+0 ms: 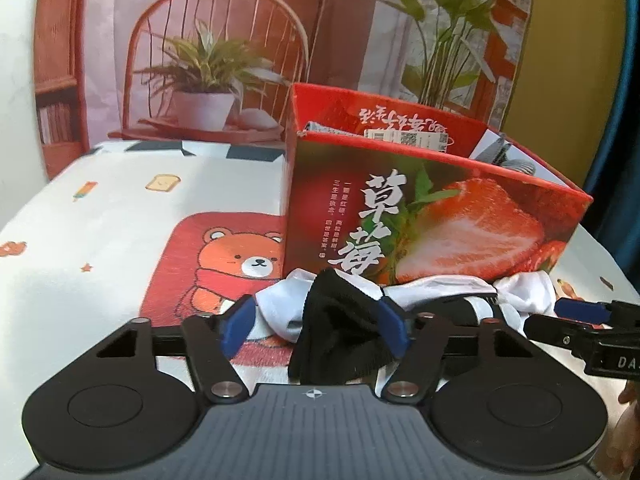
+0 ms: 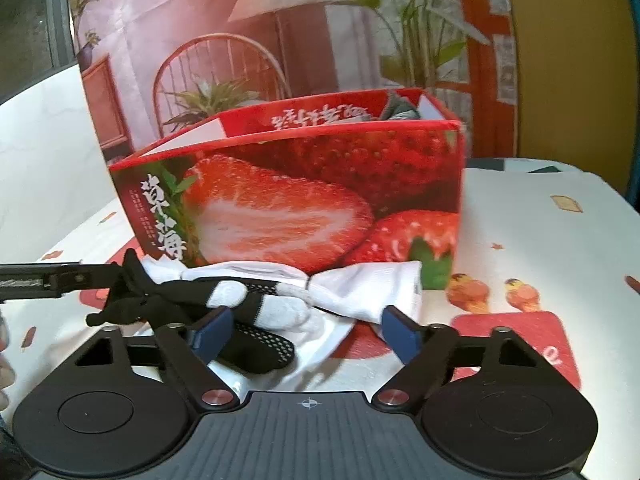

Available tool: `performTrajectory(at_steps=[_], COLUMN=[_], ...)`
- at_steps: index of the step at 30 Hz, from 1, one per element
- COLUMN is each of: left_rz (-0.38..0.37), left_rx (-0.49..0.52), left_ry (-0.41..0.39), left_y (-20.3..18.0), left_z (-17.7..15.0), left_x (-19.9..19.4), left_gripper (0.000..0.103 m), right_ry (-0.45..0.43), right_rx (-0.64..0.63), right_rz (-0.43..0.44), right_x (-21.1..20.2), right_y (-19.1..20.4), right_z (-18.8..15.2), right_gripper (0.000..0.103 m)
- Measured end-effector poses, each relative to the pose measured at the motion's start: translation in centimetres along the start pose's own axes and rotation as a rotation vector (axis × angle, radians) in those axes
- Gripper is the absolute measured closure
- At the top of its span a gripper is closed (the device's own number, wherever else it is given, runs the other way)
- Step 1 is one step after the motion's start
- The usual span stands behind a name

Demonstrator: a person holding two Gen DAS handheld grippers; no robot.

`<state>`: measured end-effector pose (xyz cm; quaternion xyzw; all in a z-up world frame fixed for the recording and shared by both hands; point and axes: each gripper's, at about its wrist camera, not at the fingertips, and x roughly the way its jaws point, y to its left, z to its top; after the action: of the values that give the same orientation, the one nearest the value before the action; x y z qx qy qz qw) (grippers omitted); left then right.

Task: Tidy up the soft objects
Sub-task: 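Close the left and right grippers on the black-and-white glove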

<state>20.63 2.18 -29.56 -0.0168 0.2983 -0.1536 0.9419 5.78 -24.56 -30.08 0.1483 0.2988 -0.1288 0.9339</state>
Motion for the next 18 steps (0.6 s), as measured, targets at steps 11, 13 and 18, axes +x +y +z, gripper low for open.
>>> performTrajectory(at_steps=[11,13,18], left_rz=[-0.082,-0.058,-0.037], left_rx=[-0.030,-0.022,-0.023], left_ry=[0.057,0.051,0.043], left_y=[-0.1,-0.2,0.0], left_z=[0.1,0.0,-0.5], left_x=[2.7,2.5,1.7], left_gripper=[0.041,0.061,0.071], right_ry=[0.062,0.068,0.080], right_rx=[0.021,0.016,0.016], right_rz=[0.041,0.036,0.034], right_x=[3.4,3.6,3.8], right_y=[0.2,0.4,0.6], right_z=[1.5,1.4,0.9], right_gripper=[0.034,0.033,0.033])
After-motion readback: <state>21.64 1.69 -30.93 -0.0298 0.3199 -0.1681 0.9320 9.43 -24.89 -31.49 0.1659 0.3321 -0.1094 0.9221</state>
